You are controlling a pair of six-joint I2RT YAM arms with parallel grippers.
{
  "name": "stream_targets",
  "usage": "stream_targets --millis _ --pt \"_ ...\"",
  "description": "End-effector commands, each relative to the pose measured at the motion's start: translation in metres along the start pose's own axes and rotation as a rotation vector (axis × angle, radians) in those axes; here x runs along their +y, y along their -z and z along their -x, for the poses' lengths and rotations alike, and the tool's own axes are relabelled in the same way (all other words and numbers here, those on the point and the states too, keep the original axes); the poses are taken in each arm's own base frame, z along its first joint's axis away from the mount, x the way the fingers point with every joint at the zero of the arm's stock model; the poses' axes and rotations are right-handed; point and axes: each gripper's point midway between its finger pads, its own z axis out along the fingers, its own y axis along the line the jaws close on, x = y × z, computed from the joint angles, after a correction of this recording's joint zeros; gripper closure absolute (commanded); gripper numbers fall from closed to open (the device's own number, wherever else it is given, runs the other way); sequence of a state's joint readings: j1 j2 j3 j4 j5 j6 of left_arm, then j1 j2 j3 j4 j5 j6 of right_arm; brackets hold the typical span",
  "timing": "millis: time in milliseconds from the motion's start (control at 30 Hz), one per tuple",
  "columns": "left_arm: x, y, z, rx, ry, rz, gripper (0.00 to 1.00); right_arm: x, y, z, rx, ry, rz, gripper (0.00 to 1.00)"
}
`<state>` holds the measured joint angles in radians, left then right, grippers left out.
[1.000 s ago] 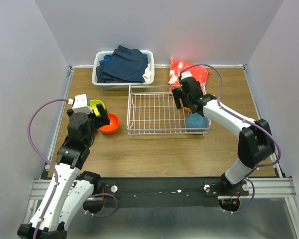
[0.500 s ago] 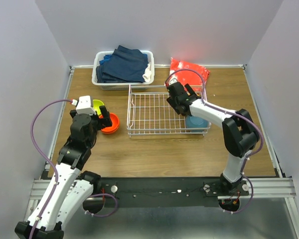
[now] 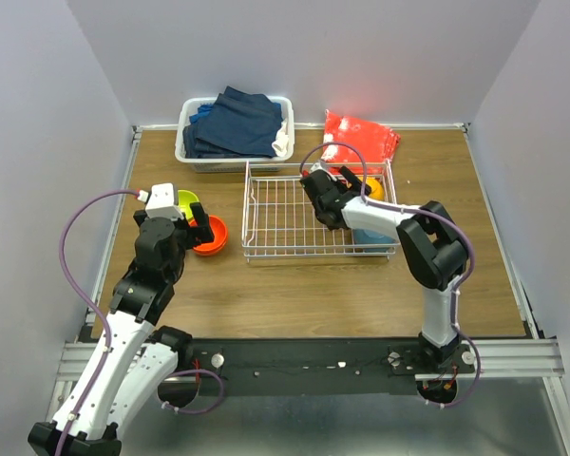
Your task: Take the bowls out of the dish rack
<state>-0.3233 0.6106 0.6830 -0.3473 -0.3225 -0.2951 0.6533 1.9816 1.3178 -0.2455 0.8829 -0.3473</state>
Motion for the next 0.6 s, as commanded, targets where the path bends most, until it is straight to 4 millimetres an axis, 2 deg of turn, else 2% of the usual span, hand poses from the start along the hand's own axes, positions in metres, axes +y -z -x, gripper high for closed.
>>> stream_targets --millis 0,167,567 --pt "0.004 0.002 -0.005 0.007 -0.019 0.016 0.01 0.012 -0.010 -0.022 0.066 0.096 -0.079 0.06" --pt "0.004 0.002 -0.005 0.007 -0.016 0.011 0.01 0.020 -0.008 -0.022 0.061 0.124 -0.095 0.11" --pt "0.002 0.005 -0.004 0.002 -0.015 0.000 0.01 0.017 0.017 0.011 -0.036 0.055 -0.060 0.22"
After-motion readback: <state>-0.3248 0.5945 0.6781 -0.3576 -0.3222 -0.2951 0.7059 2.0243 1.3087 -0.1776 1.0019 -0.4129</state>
